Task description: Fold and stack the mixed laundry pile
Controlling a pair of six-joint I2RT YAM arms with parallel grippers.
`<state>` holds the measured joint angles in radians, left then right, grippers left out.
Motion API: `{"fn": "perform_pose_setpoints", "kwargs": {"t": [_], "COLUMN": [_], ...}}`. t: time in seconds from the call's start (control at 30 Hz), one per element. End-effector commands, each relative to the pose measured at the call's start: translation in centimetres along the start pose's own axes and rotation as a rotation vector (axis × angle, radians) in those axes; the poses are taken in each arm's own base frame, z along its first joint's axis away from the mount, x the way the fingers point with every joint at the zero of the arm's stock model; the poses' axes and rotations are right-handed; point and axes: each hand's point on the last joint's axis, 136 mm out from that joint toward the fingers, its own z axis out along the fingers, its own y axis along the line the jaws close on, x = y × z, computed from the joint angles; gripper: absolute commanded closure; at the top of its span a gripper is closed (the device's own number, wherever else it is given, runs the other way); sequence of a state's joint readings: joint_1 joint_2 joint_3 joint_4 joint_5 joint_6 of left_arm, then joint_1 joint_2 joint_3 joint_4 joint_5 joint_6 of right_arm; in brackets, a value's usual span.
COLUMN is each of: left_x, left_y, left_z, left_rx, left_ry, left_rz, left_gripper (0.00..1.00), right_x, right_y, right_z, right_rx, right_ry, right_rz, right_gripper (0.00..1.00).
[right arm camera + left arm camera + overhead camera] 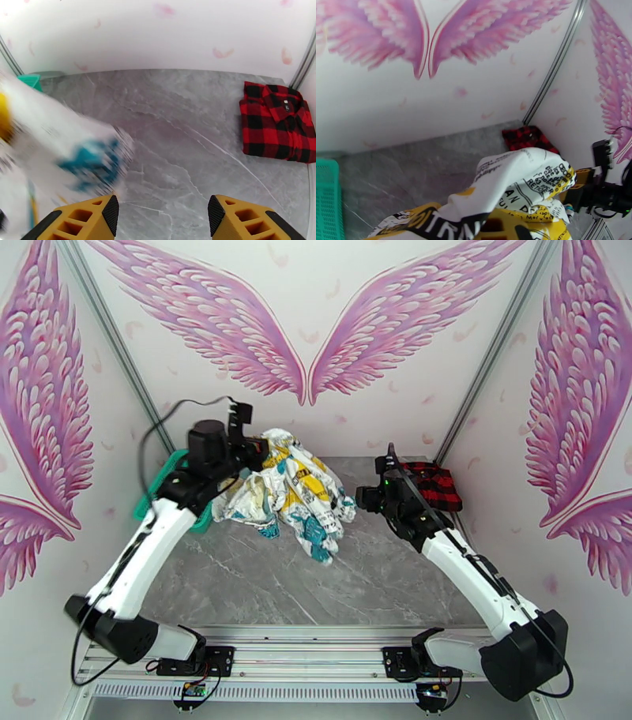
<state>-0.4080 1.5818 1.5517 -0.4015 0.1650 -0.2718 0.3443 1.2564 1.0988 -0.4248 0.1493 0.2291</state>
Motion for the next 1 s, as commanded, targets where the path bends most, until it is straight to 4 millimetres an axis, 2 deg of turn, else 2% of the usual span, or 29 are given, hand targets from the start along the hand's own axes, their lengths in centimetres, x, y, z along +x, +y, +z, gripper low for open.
{"fn": "perform_pose_setpoints", "kwargs": {"t": [0.0,0.07,0.13,0.2,0.27,0.4,0.43,0.47,0.53,0.6,0.7,0.8,0.97], "left_x": [6.9,10.3,12.6,13.3,13.5,15.9,18.4,19.8,22.9,24.8,25.8,26.0,26.8], "left_y": [2.4,4.0,5.5,6.0,6.2,6.4,6.8,6.9,9.0,10.4,9.8,9.1,8.9], "left_z": [6.3,8.7,9.7,9.0,7.3,3.1,2.2,1.7,0.6,0.1,0.3,0.7,1.2], "left_rx": [-0.013,-0.046,-0.094,-0.128,-0.155,-0.181,-0.184,-0.177,-0.249,-0.287,-0.221,-0.177,-0.126], "left_ry": [0.143,0.216,0.268,0.293,0.308,0.407,0.476,0.517,0.595,0.628,0.598,0.578,0.573], "left_rz": [-0.089,-0.104,-0.102,-0.089,-0.072,0.0,0.014,0.028,0.021,-0.031,-0.1,-0.13,-0.182], "left_gripper": [0.82,0.57,0.43,0.3,0.21,0.19,0.19,0.19,0.18,0.15,0.12,0.14,0.29], "right_x": [4.6,6.5,8.3,9.9,11.4,14.8,15.7,16.4,17.4,17.7,18.0,19.5,20.6], "right_y": [-0.9,-1.0,-0.9,-0.3,0.5,2.1,2.8,3.5,5.1,6.8,9.2,10.7,12.3], "right_z": [1.1,1.6,2.0,2.2,2.2,1.9,1.9,1.9,2.1,2.1,2.9,4.3,6.9], "right_rx": [0.021,0.016,-0.003,-0.041,-0.093,-0.192,-0.231,-0.265,-0.312,-0.331,-0.336,-0.3,-0.257], "right_ry": [0.129,0.18,0.236,0.285,0.336,0.464,0.496,0.517,0.538,0.528,0.514,0.546,0.605], "right_rz": [0.021,0.031,0.05,0.079,0.102,0.166,0.186,0.192,0.147,0.077,-0.022,-0.139,-0.221], "right_gripper": [0.31,0.3,0.27,0.26,0.26,0.25,0.25,0.25,0.25,0.25,0.25,0.26,0.34]}}
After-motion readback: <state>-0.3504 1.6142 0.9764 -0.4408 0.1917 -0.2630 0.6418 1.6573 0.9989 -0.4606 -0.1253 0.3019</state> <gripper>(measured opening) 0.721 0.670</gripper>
